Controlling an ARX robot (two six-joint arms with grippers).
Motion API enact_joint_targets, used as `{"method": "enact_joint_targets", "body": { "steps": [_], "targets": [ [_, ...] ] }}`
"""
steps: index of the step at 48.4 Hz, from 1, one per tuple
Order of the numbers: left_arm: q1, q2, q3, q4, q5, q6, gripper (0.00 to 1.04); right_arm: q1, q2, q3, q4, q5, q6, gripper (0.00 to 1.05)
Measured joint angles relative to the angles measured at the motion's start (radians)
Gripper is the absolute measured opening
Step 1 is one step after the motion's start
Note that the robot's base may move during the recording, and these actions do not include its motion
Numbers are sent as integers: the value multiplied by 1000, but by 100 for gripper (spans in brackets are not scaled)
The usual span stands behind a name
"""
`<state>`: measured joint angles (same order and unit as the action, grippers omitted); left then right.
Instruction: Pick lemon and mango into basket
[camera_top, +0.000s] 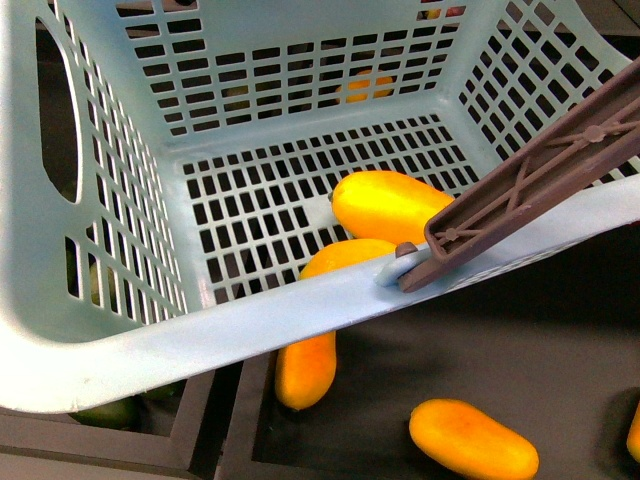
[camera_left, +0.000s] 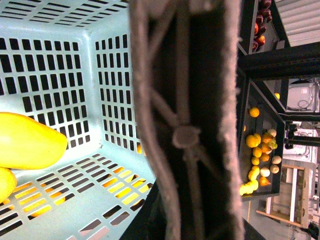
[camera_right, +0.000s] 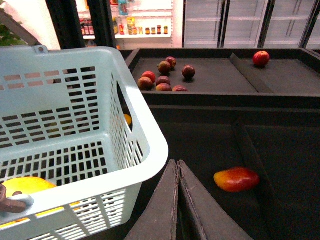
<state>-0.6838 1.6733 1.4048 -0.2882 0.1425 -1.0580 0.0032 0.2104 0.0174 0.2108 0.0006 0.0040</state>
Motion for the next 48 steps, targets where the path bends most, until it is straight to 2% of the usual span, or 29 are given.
{"method": "enact_joint_targets", "body": {
  "steps": [7,12,26,39,48],
  "targets": [
    [0,0,0,0,0,0,5,0,-35,0,-35,0,0,2],
    [0,0,0,0,0,0,5,0,-171,0,-197,1,0,2],
    [0,0,0,0,4,-2,5,0,-204,0,-209,2,-2,3],
    [0,0,0,0,0,0,5,0,-204,0,-209,1,-1,58],
    [0,0,0,0,0,-1,5,0,-204,0,-209,2,-1,84]
  ]
}}
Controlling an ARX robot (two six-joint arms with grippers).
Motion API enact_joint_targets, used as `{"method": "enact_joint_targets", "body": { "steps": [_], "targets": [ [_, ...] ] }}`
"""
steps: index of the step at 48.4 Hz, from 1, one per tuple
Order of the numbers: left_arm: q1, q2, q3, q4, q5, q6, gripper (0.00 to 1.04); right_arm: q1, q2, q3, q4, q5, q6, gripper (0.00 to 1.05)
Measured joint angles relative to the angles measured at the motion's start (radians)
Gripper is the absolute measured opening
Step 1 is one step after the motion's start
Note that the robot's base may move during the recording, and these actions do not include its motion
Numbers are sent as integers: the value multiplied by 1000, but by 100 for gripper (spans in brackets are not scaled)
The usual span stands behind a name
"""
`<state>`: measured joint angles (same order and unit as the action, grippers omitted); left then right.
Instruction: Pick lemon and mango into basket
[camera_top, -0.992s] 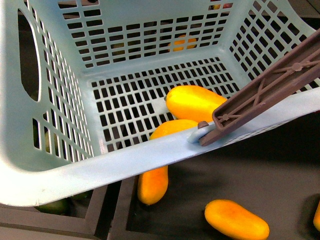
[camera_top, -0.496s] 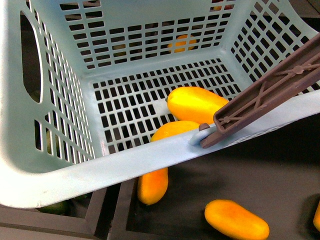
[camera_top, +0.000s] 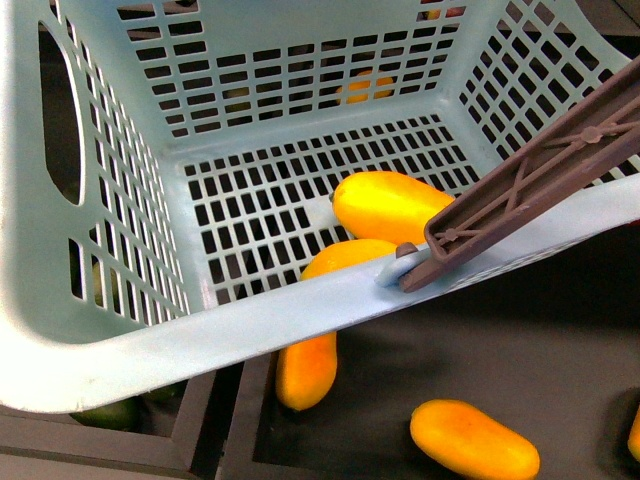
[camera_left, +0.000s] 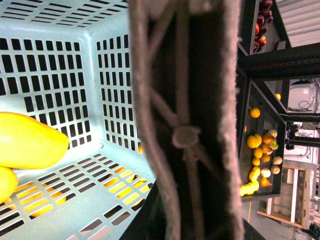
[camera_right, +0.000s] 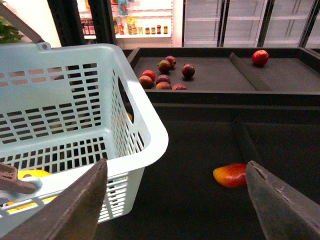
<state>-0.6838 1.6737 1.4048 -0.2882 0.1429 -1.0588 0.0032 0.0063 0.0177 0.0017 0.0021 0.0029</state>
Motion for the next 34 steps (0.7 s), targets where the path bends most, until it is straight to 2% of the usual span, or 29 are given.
{"method": "enact_joint_targets", "body": {
  "steps": [5,12,34],
  "targets": [
    [-9,0,0,0,0,3,5,0,-1,0,-1,3,0,98],
    [-14,0,0,0,26,-16,5,0,-2,0,-2,2,0,96],
    [0,0,0,0,-8,0,5,0,-4,0,-2,1,0,96]
  ]
}}
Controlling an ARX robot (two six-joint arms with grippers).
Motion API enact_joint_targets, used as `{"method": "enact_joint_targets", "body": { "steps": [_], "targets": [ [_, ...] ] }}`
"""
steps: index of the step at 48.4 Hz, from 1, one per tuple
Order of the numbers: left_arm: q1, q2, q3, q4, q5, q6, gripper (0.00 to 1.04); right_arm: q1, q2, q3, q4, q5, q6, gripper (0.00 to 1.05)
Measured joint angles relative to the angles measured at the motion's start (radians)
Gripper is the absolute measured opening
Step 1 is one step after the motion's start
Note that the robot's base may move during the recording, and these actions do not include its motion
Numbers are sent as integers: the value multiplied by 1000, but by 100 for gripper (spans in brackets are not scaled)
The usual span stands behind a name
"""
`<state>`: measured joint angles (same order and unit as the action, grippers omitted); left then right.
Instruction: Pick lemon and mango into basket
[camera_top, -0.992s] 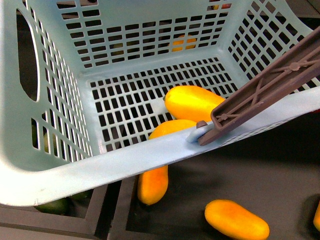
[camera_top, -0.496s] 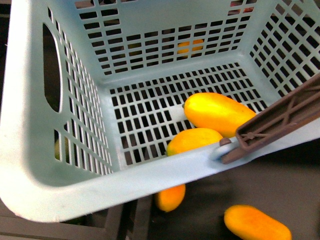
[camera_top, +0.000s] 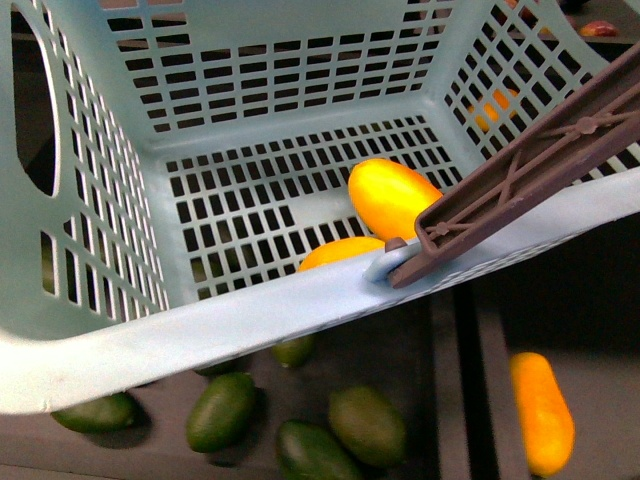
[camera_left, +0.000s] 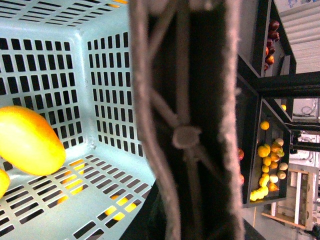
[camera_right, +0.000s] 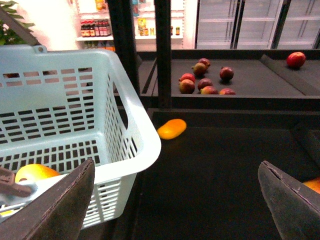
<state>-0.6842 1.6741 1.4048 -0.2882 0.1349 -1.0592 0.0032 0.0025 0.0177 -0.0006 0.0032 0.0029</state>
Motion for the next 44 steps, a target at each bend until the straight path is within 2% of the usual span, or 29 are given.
{"method": "enact_joint_targets", "body": {
  "steps": [44],
  "targets": [
    [0,0,0,0,11,2,5,0,2,0,-2,-3,0,96]
  ]
}}
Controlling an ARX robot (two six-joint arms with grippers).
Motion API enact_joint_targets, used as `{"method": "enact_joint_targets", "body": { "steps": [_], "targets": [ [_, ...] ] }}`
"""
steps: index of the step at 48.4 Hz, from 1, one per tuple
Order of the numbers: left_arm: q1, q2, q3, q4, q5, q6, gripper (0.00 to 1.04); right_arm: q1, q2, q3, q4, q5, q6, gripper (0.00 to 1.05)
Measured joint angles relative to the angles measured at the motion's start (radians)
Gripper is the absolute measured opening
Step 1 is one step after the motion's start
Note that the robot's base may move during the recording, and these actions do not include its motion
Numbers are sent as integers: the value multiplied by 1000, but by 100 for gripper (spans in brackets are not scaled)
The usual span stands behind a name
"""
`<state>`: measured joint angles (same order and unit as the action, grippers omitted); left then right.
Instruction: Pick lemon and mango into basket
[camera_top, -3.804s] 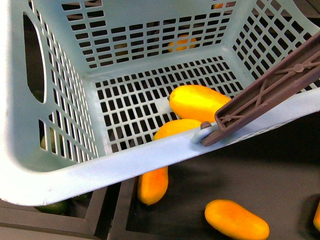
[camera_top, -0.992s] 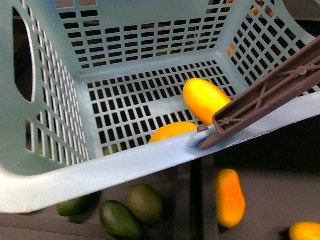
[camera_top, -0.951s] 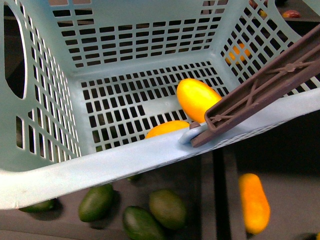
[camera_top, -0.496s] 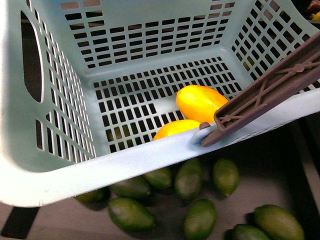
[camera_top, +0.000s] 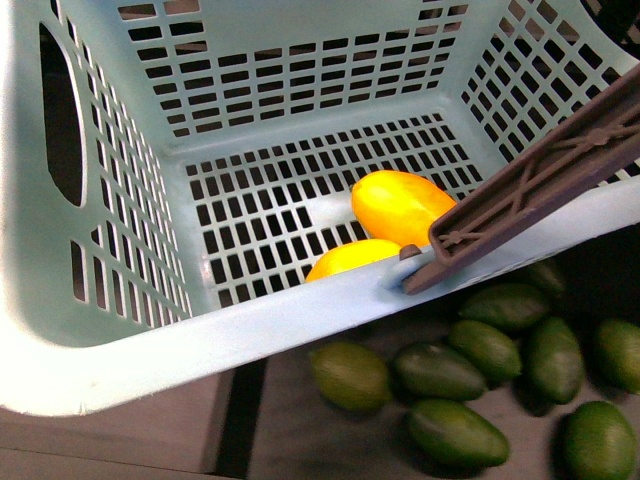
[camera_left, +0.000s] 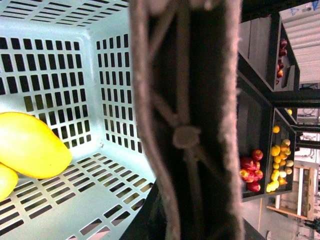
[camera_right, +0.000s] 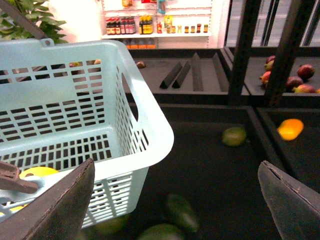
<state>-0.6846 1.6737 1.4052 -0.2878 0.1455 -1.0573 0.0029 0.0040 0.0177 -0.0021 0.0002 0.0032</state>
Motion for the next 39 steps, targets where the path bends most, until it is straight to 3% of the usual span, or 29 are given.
{"method": "enact_joint_targets", "body": {
  "steps": [19,28,29,31,34,37,39],
  "targets": [
    [18,-2,0,0,-39,18,5,-3,-1,-1,0,-6,0,96],
    [5,-2,0,0,1,8,5,-3,-1,-1,0,-4,0,96],
    [2,-2,0,2,-15,2,5,-3,-1,-1,0,-4,0,96],
    [-17,4,-9,56,-159,-76,5,-3,-1,-1,0,0,0,96],
    [-31,37,-2,72,-442,-255,5,-3,-1,-1,0,-2,0,96],
    [11,86,34,72,-557,-336,5,-3,-2,-1,0,0,0,96],
    [48,120,61,79,-578,-349,5,-3,-1,-1,0,0,0,96]
  ]
}}
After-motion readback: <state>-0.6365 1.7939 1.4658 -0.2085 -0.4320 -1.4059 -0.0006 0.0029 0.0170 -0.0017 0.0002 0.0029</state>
